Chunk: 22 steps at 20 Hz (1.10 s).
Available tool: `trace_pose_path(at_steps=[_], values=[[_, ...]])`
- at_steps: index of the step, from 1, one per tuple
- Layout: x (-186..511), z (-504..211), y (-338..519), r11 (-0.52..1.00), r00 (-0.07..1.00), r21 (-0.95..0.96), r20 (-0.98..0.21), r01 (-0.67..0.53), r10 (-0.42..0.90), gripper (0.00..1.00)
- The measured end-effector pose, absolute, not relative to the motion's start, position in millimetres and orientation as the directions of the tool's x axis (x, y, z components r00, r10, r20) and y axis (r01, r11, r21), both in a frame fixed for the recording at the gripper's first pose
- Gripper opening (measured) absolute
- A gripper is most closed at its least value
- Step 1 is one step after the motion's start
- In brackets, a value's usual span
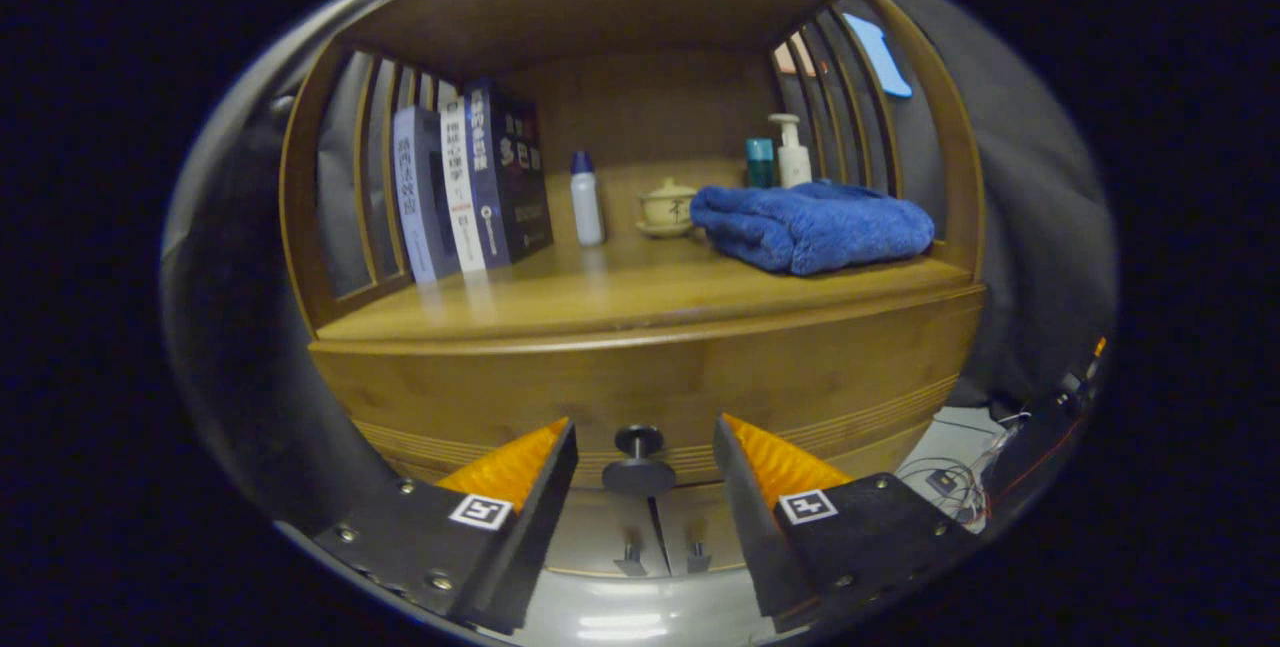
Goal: Pull open the drawer, take out the items inside it, and place them on the countertop above the cabinet.
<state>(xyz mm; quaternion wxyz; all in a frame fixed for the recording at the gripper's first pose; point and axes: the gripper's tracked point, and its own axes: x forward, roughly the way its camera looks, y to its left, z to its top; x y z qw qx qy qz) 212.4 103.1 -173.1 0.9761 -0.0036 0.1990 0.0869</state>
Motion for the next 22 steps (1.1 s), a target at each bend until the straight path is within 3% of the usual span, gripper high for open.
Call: trace_pose_path(at_steps=[2,7,13,15,22], values=[[214,-183,101,0.985,0.896,0.007,-0.415,-0.172,0.159,0.78],[218,-193,112,0.98,0.883,0.003,-0.433,-0.201,0.182,0.43],[214,-195,113,0.986,0.886,-0.024,-0.442,-0.167,0.14,0.38],[212,-194,112,0.986,0.88,-0.014,-0.453,-0.168,0.144,0.3],[169,-192,101,0.989,0.879,-0.009,-0.46,-0.144,0.124,0.3]])
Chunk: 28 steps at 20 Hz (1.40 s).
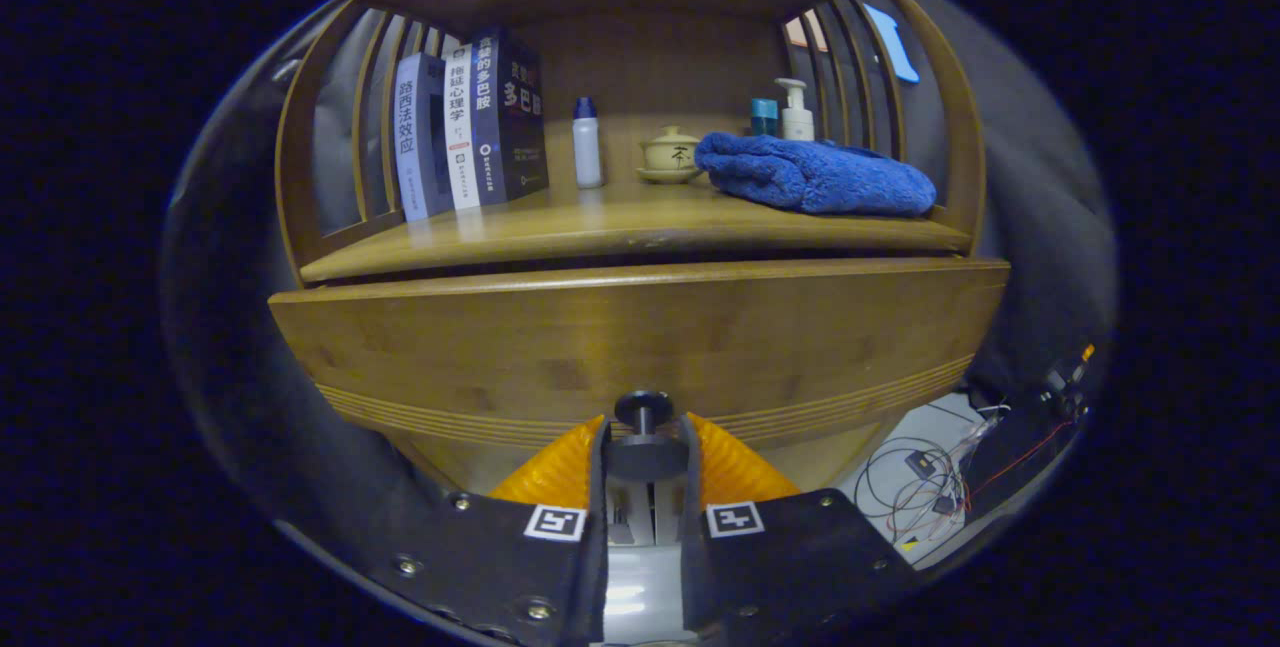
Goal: Pull open the drawer, take out the items inside it, and place them on the countertop above the cabinet.
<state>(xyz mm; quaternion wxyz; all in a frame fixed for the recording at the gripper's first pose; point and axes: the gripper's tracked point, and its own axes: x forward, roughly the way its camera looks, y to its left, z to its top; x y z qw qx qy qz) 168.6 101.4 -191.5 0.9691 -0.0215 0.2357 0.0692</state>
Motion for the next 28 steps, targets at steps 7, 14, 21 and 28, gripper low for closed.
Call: trace_pose_path(at_steps=[7,14,21,28], values=[[99,-185,83,0.994,0.879,-0.011,-0.469,-0.105,0.088,0.3],[43,-192,58,0.996,0.852,-0.067,-0.523,-0.054,0.011,0.3],[22,-195,47,0.999,0.84,-0.04,-0.542,0.007,-0.028,0.3],[25,-193,48,1.0,0.846,-0.025,-0.533,-0.004,-0.01,0.3]])
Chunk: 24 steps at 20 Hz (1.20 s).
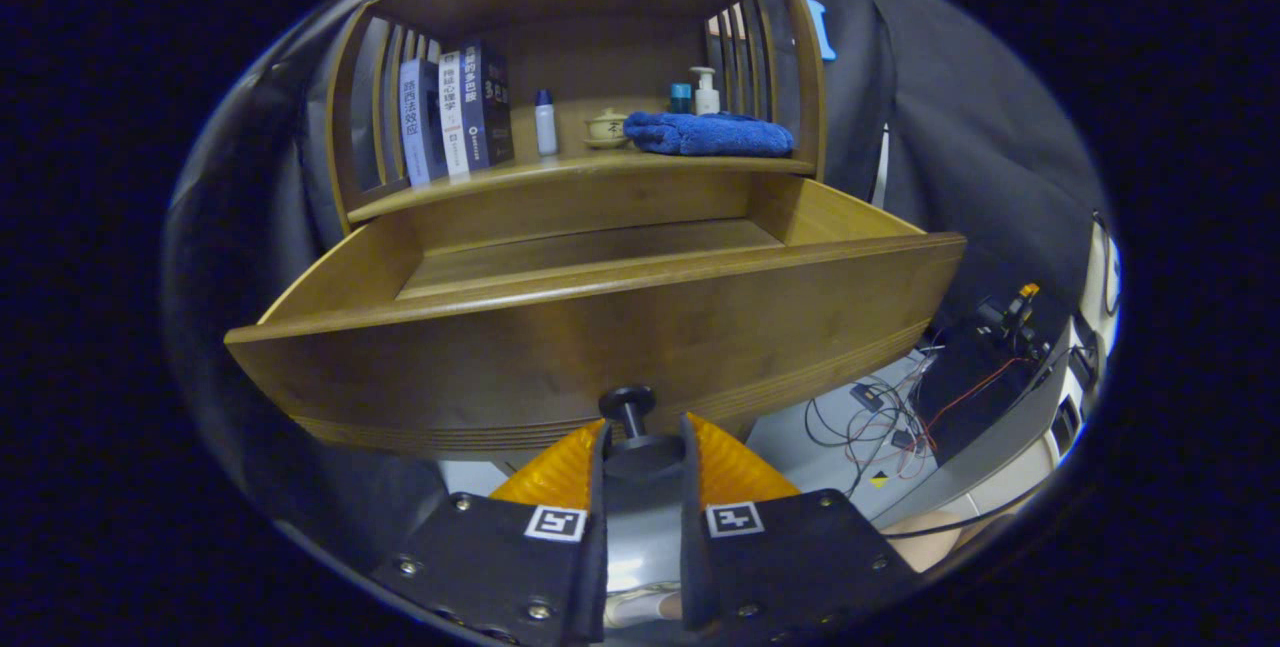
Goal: Pull open the drawer, take out the items inside it, and place them on the countertop above the cabinet.
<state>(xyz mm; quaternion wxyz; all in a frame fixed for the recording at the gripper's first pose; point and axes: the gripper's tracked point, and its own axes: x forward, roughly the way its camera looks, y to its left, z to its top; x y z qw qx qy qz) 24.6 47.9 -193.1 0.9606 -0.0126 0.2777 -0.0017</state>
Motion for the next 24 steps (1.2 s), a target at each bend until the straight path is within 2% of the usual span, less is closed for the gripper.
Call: trace_pose_path(at_steps=[4,8,13,19,24], values=[[23,-192,49,0.999,0.839,-0.045,-0.543,-0.002,-0.023,0.32],[20,-188,50,0.999,0.842,-0.035,-0.539,-0.024,0.001,0.41],[10,-144,45,1.0,0.904,-0.011,-0.428,-0.028,0.02,0.43],[39,-59,38,1.0,0.963,-0.006,-0.267,0.02,-0.021,0.43],[96,-58,57,1.0,0.934,0.001,-0.356,-0.005,0.005,0.43]])
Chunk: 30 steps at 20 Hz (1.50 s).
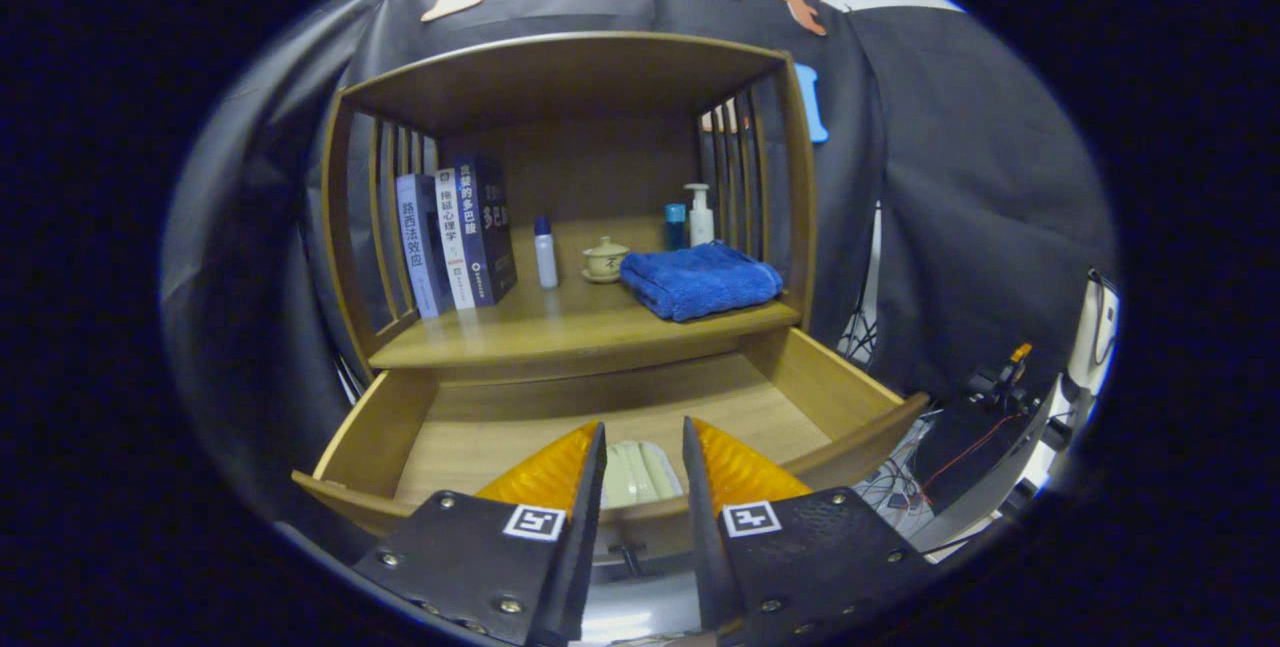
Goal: Pull open the drawer, take out the items inside it, and place them on the countertop above the cabinet.
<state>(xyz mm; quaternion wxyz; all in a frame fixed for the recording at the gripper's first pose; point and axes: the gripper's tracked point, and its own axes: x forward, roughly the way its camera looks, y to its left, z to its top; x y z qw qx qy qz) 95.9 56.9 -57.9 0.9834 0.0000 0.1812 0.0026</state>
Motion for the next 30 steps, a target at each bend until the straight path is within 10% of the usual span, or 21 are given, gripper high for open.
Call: trace_pose_path(at_steps=[13,28,29,30], values=[[154,-157,79,0.996,0.624,-0.084,-0.78,-0.044,-0.038,0.44],[152,-184,67,0.966,0.566,-0.222,-0.817,-0.13,-0.112,0.43],[155,-186,61,0.959,0.569,-0.257,-0.809,-0.119,-0.146,0.14],[153,-186,56,0.953,0.572,-0.285,-0.801,-0.104,-0.177,0.14]])
